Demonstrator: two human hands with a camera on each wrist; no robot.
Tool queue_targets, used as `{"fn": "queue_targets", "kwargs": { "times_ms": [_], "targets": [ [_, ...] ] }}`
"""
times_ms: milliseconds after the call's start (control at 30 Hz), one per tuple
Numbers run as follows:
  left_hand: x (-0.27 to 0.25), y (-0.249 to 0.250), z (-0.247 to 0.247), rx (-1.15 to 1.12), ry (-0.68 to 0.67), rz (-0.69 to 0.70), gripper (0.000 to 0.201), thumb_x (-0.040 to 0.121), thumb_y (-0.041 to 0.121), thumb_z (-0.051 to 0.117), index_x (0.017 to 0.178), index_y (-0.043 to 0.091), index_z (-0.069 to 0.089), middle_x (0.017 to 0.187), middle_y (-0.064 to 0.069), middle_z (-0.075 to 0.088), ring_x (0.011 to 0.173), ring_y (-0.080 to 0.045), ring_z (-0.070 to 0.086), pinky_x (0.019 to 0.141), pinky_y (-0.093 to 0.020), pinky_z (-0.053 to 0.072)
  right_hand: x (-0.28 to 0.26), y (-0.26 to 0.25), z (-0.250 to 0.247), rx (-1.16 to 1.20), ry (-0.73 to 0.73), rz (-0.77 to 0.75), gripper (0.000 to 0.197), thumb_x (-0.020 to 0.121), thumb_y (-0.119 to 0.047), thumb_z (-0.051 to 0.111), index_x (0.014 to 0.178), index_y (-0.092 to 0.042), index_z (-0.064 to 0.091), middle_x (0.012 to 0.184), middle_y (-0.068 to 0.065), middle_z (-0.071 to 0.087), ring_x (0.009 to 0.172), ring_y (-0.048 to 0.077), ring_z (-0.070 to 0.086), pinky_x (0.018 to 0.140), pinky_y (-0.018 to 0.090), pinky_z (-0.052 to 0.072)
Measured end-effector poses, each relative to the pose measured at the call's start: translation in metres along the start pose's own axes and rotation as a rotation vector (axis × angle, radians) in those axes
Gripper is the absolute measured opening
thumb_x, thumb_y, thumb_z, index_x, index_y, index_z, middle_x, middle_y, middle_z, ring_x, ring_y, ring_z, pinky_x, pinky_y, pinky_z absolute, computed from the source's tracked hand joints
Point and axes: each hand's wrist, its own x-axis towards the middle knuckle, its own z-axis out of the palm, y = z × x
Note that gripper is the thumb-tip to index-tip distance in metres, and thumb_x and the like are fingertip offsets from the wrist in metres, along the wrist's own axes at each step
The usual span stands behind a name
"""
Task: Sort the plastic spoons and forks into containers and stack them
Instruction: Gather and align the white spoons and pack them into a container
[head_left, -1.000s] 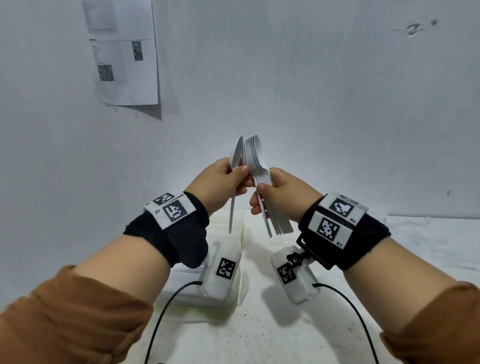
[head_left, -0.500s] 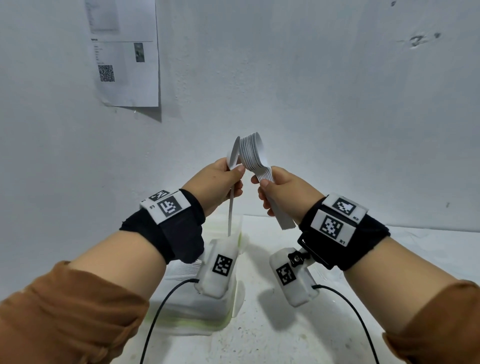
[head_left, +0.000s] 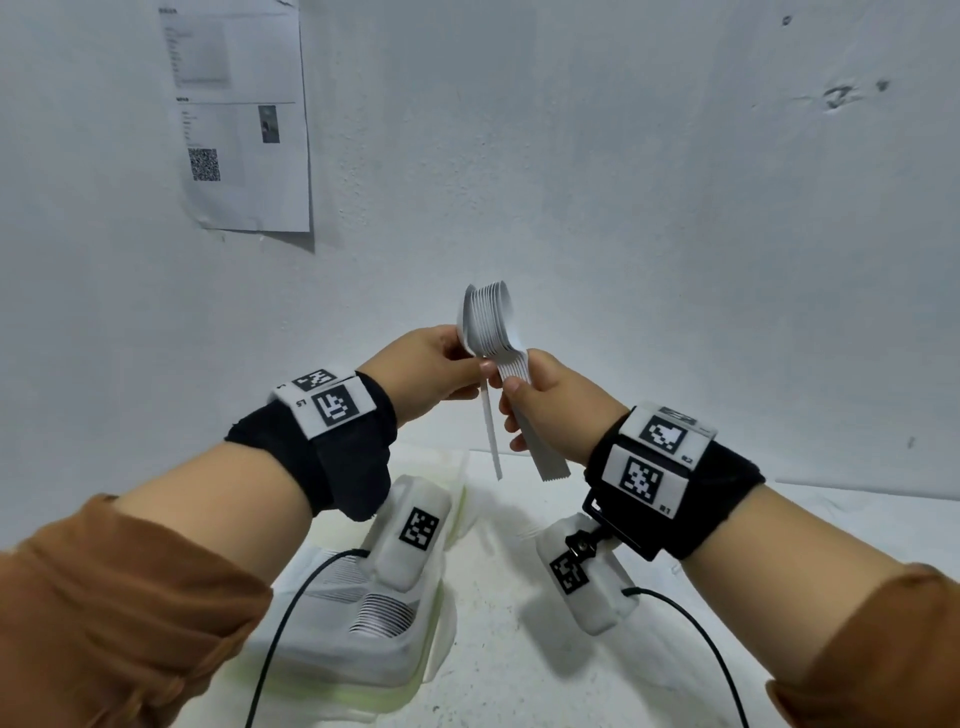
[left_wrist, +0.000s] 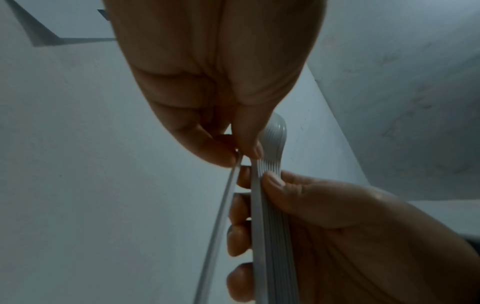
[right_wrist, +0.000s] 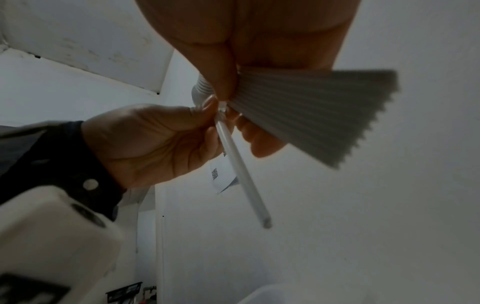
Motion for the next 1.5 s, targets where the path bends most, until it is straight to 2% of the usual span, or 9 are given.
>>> {"fn": "queue_targets", "kwargs": {
  "times_ms": [233, 367, 633, 700, 800, 1000, 1133, 1333, 1500],
  "targets": [
    [0.001, -0.005, 0.000, -0.010, -0.040, -0.056, 0.018, 0.085, -0.001, 0.063, 0.091, 0.016, 0.063, 0.089, 0.000, 0.067, 0.075, -0.004, 0.064, 0.067, -0.010, 0.052, 0.013, 0.006, 0.003, -0.113, -0.089, -0.026, 0.014, 0.100, -0.018, 0.036, 0.110, -0.011, 0.043, 0.081, 0.003, 0.059, 0.081, 0.021, 0.060, 0.085, 0.039, 0.050],
    [-0.003, -0.011, -0.007, -0.049, 0.001, -0.085, 0.017, 0.085, -0.005, 0.061, 0.089, 0.011, 0.061, 0.083, -0.002, 0.065, 0.063, 0.002, 0.065, 0.061, -0.009, 0.051, 0.013, 0.007, 0.012, -0.065, -0.142, -0.009, 0.009, 0.100, -0.014, 0.033, 0.104, -0.011, 0.040, 0.074, 0.002, 0.055, 0.073, 0.022, 0.057, 0.076, 0.035, 0.047],
    [-0.002, -0.016, -0.044, 0.127, -0.058, -0.082, 0.013, 0.089, 0.005, 0.059, 0.086, 0.018, 0.061, 0.075, 0.005, 0.063, 0.065, -0.001, 0.062, 0.061, -0.011, 0.052, 0.024, -0.004, 0.037, -0.012, -0.119, 0.011, 0.014, 0.101, -0.013, 0.031, 0.091, -0.014, 0.041, 0.069, 0.002, 0.046, 0.056, 0.016, 0.044, 0.061, 0.030, 0.043],
    [0.000, -0.018, -0.057, 0.113, -0.067, -0.095, 0.013, 0.090, 0.005, 0.058, 0.098, 0.015, 0.062, 0.074, 0.004, 0.061, 0.068, -0.005, 0.062, 0.062, -0.012, 0.053, 0.030, -0.010, 0.043, 0.051, -0.095, 0.026, 0.015, 0.101, -0.012, 0.031, 0.093, -0.014, 0.043, 0.069, 0.003, 0.046, 0.056, 0.017, 0.044, 0.061, 0.031, 0.043],
    [0.001, -0.028, -0.076, 0.028, -0.022, -0.151, 0.043, 0.091, 0.005, 0.055, 0.131, 0.016, 0.044, 0.083, 0.001, 0.061, 0.071, -0.008, 0.064, 0.062, -0.016, 0.054, 0.040, -0.023, 0.052, 0.172, -0.030, 0.058, 0.012, 0.100, -0.009, 0.033, 0.097, -0.012, 0.045, 0.070, 0.005, 0.048, 0.058, 0.019, 0.047, 0.065, 0.034, 0.046],
    [-0.010, -0.055, -0.107, 0.036, -0.132, -0.255, 0.034, 0.090, 0.010, 0.057, 0.119, 0.017, 0.040, 0.095, -0.002, 0.061, 0.081, -0.012, 0.064, 0.073, -0.024, 0.053, 0.067, -0.049, 0.081, 0.387, 0.070, 0.085, 0.028, 0.088, 0.007, 0.032, 0.108, -0.007, 0.045, 0.075, 0.007, 0.055, 0.071, 0.022, 0.053, 0.075, 0.037, 0.047],
    [-0.015, -0.067, -0.124, 0.037, -0.201, -0.247, 0.035, 0.087, 0.021, 0.063, 0.112, 0.022, 0.039, 0.095, 0.001, 0.063, 0.086, -0.012, 0.064, 0.078, -0.026, 0.053, 0.078, -0.060, 0.109, 0.456, 0.100, 0.119, 0.033, 0.087, 0.011, 0.031, 0.111, -0.008, 0.044, 0.081, 0.006, 0.054, 0.080, 0.020, 0.053, 0.070, 0.031, 0.047],
    [-0.016, -0.080, -0.149, 0.115, -0.109, -0.186, 0.036, 0.086, 0.029, 0.064, 0.109, 0.020, 0.038, 0.098, -0.002, 0.061, 0.075, -0.009, 0.065, 0.072, -0.023, 0.054, 0.094, -0.076, 0.148, 0.556, 0.140, 0.132, 0.048, 0.089, 0.013, 0.028, 0.133, -0.003, 0.038, 0.088, 0.007, 0.053, 0.094, 0.028, 0.052, 0.064, 0.030, 0.047],
    [-0.017, -0.088, -0.166, 0.216, -0.071, -0.139, 0.023, 0.091, 0.030, 0.057, 0.101, 0.025, 0.037, 0.084, 0.000, 0.064, 0.068, -0.009, 0.061, 0.076, -0.030, 0.056, 0.102, -0.075, 0.166, 0.596, 0.125, 0.082, 0.046, 0.089, 0.018, 0.030, 0.130, -0.001, 0.036, 0.090, 0.010, 0.051, 0.087, 0.025, 0.054, 0.069, 0.032, 0.048]
  ]
}}
